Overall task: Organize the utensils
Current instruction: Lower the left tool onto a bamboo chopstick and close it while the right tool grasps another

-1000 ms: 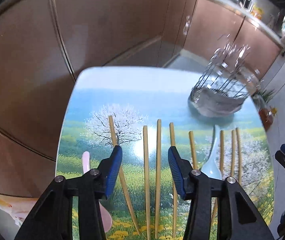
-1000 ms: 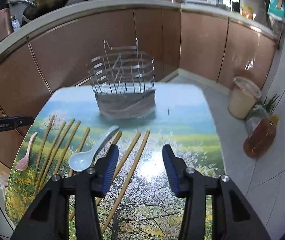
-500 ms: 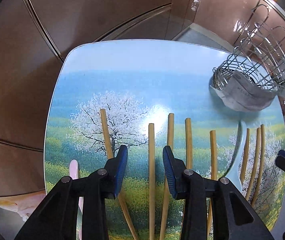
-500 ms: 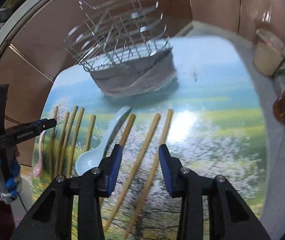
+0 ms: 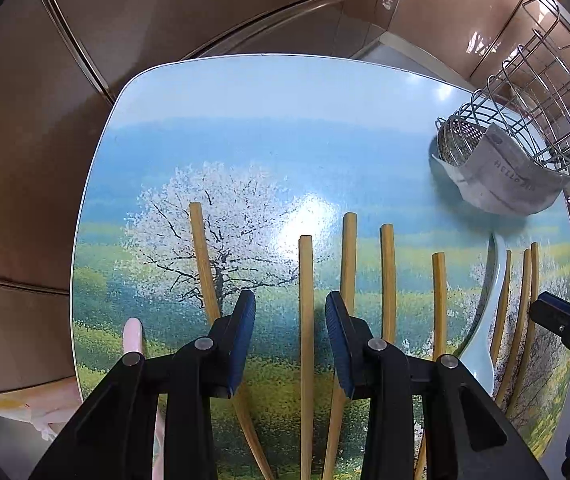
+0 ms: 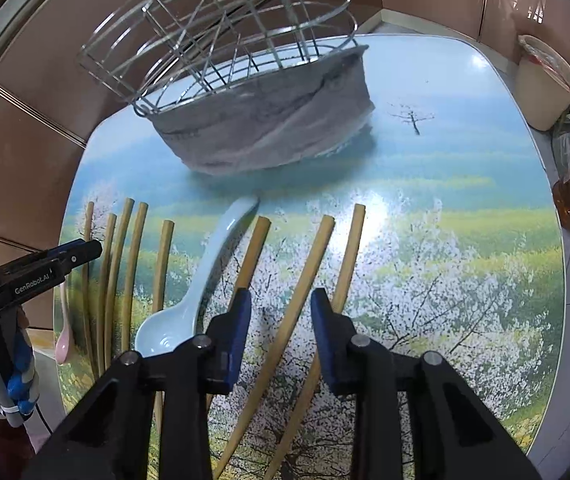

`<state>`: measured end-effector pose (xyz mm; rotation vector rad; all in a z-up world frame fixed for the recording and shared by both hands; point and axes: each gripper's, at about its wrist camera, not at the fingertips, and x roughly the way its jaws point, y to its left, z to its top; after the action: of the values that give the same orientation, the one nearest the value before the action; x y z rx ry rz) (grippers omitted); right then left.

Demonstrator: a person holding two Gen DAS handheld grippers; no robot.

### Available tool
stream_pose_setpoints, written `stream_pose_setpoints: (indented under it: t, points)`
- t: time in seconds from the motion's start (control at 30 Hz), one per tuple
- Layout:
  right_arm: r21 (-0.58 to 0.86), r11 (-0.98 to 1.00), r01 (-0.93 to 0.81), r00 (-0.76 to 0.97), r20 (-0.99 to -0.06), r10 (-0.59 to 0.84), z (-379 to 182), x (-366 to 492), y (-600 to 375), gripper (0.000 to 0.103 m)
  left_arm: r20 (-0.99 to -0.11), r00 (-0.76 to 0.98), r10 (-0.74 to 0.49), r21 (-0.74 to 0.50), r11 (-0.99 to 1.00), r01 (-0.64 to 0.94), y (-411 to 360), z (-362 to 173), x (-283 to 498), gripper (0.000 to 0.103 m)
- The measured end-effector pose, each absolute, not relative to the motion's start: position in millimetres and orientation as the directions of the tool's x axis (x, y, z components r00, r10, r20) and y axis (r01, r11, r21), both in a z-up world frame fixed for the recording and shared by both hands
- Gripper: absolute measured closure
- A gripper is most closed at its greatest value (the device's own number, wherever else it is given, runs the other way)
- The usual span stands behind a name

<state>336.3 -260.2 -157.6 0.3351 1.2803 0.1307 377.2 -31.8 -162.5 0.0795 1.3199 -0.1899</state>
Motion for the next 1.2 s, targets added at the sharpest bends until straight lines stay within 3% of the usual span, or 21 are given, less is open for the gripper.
stream_pose_setpoints:
  t: [1.2]
  points:
    - [0.252,0.965,0.068,0.235,-0.944,0.230,-178,356,-238,0.077,-0.975,0.165,-0.146,-0.125,0.983,0.131,-11,-186,397,0.072]
